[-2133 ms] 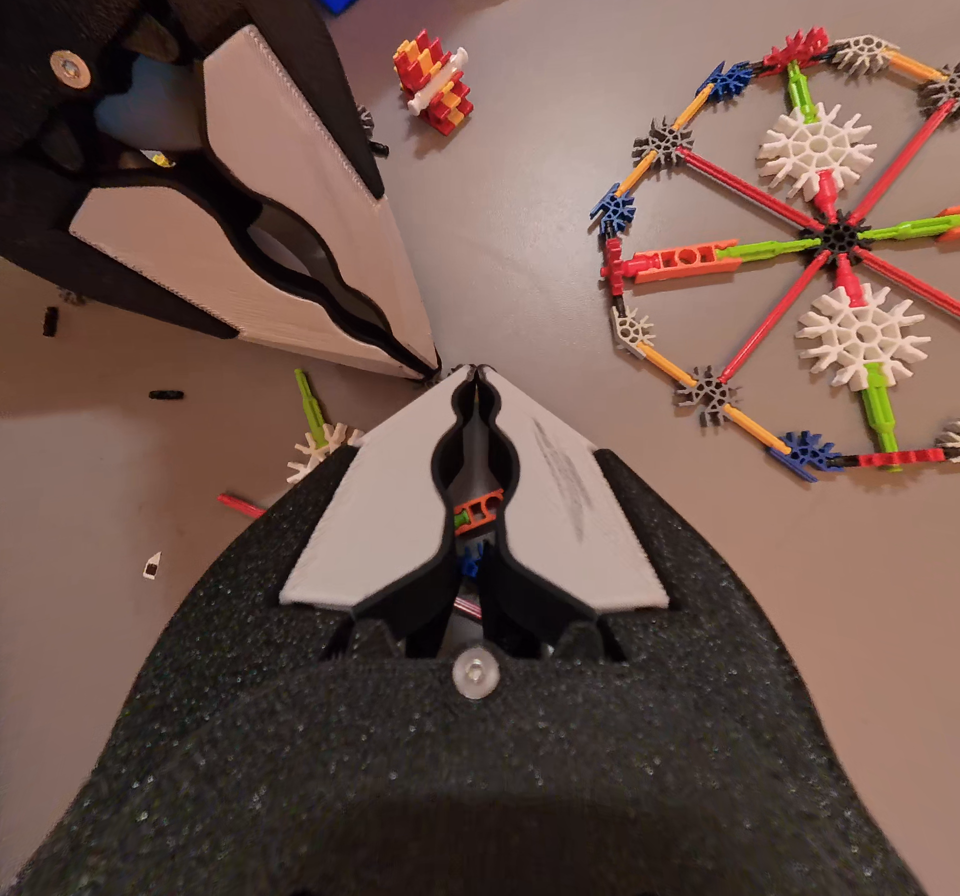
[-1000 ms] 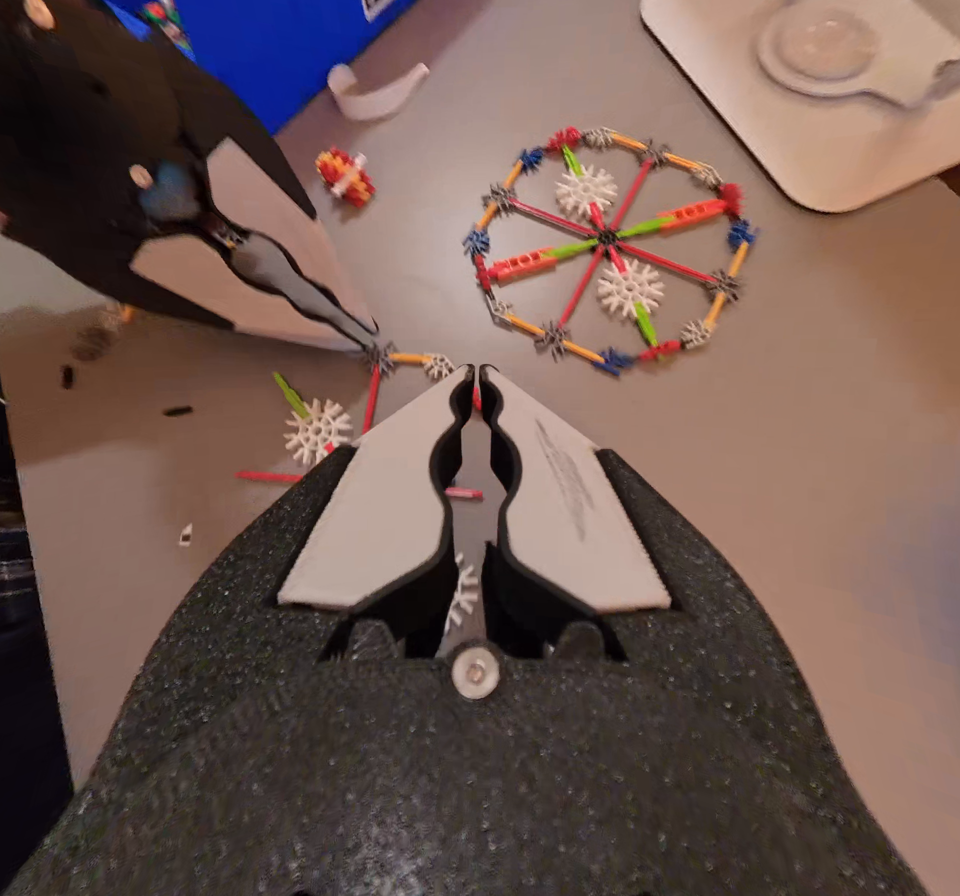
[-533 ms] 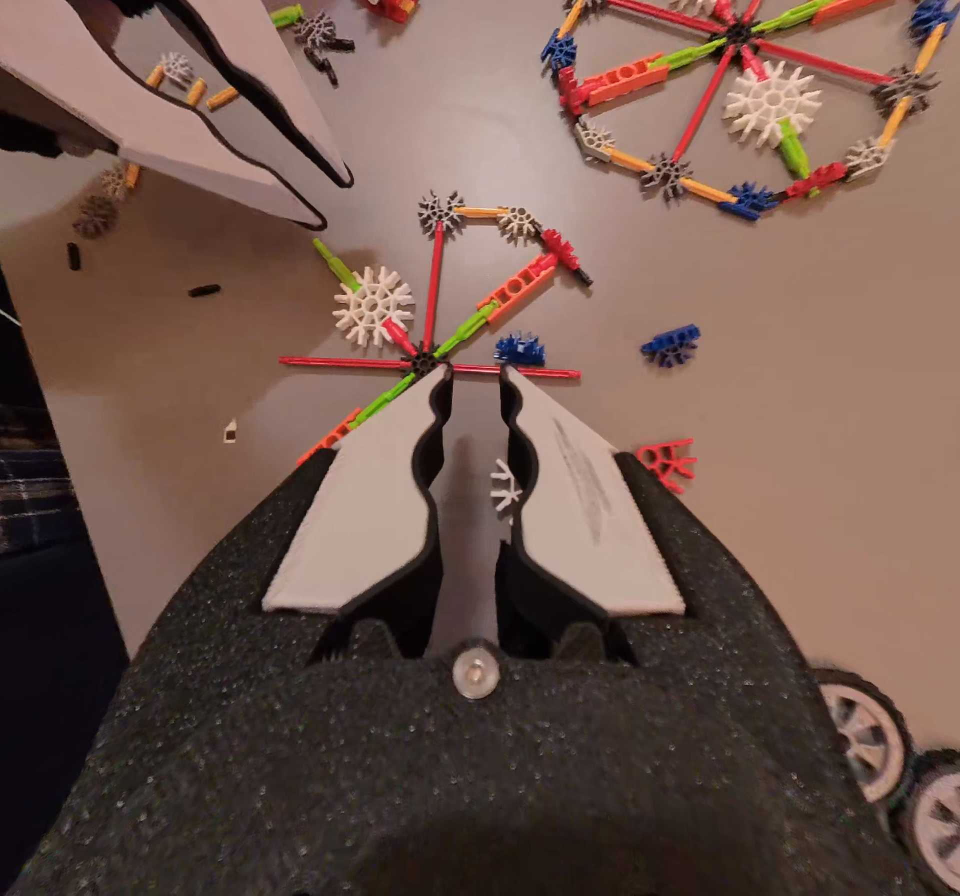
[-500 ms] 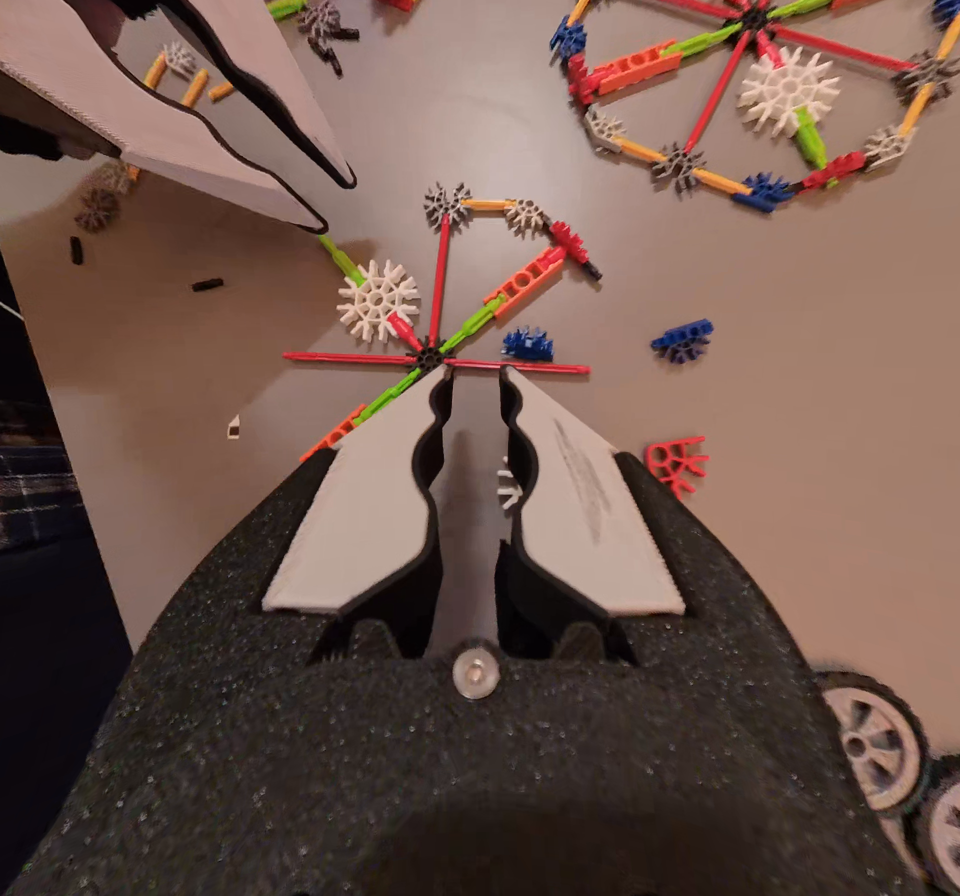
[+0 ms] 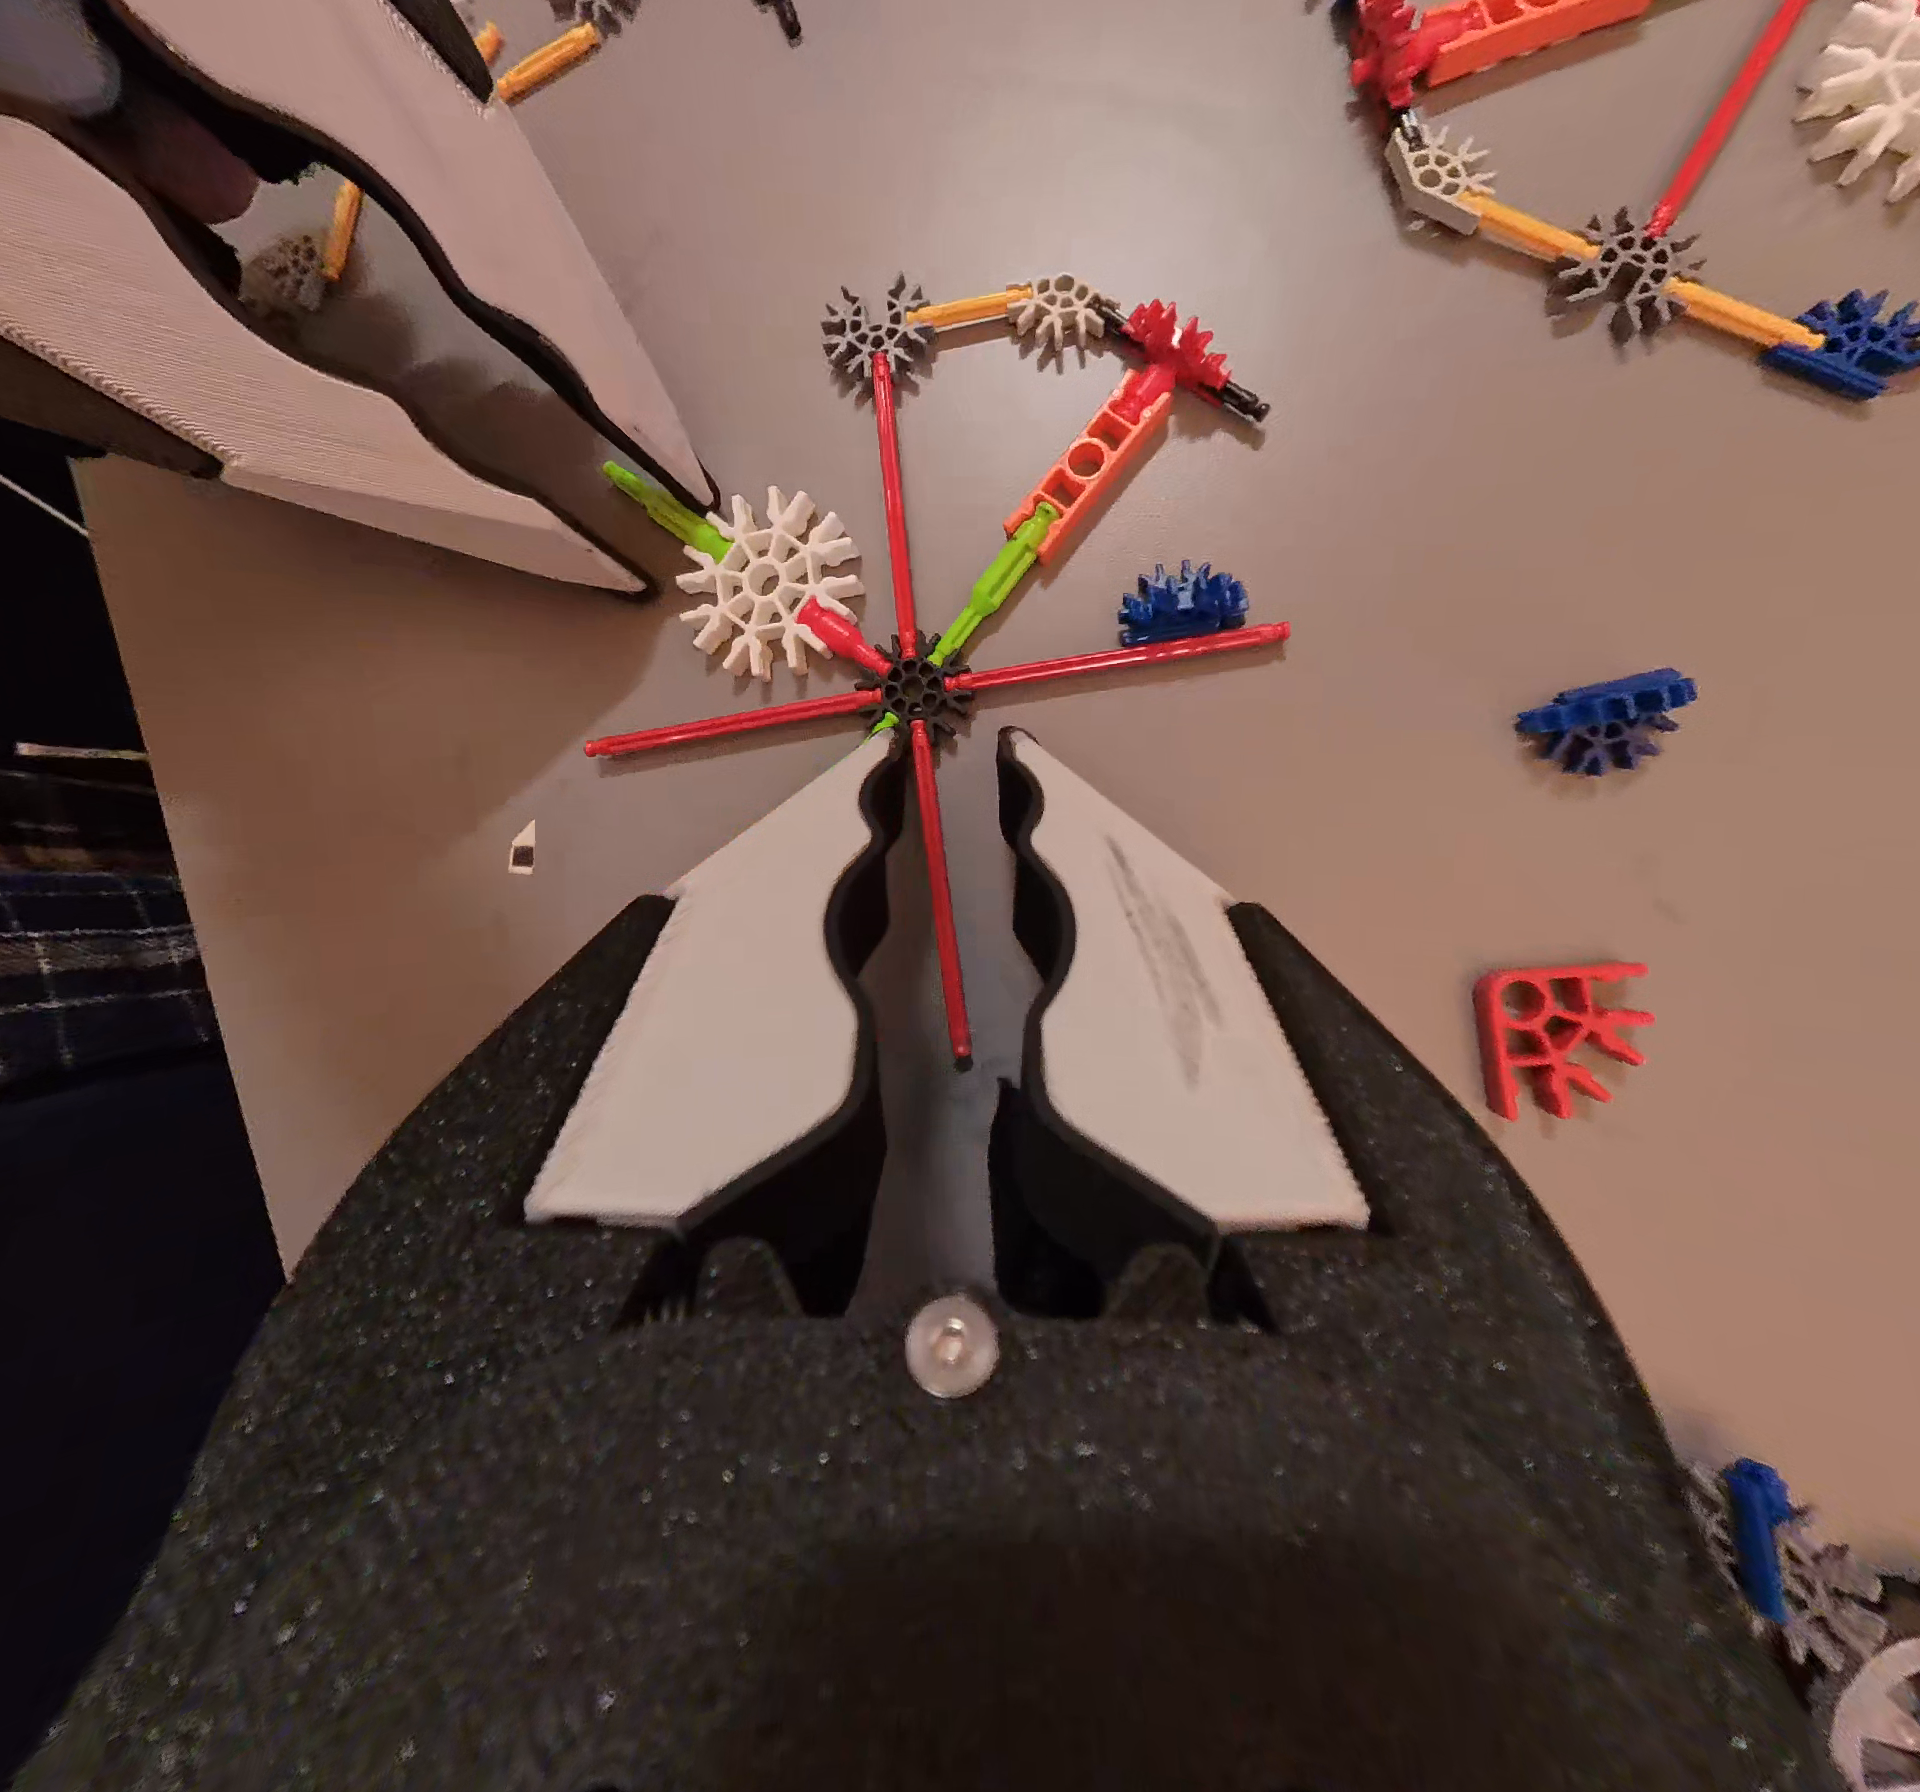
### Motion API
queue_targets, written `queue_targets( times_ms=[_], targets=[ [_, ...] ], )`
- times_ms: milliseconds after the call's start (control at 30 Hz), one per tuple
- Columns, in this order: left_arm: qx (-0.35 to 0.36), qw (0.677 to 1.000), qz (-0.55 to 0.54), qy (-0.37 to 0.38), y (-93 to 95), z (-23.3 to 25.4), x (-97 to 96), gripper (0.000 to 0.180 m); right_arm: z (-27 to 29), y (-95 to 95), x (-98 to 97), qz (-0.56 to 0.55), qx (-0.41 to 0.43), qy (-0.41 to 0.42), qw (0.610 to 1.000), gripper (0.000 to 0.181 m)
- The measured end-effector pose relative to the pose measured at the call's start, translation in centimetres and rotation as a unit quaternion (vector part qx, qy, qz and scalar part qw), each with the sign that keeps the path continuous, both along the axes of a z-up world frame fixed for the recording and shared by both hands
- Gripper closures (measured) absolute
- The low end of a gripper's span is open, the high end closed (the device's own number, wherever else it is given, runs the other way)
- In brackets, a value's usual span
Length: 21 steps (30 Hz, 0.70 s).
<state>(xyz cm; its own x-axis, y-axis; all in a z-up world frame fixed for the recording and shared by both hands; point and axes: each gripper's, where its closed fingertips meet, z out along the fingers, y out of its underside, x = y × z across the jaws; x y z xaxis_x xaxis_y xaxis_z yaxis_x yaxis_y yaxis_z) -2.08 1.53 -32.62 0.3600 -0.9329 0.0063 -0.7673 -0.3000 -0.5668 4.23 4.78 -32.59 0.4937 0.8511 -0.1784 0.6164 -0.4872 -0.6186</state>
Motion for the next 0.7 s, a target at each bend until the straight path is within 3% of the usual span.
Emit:
queue_targets(
  times_ms=[300, 700],
  targets=[
    [0.008, 0.999, 0.044, -0.022, 0.2, 2.3, -2.4, 0.164, 1.0, 0.2, 1.0, -0.010, 0.000, 0.023, 1.000, 0.162],
    [0.017, 0.995, 0.090, -0.030, 1.1, 2.7, -3.8, 0.165, 0.5, 5.2, -0.4, -0.019, 0.080, -0.012, 0.997, 0.153]
  ],
)
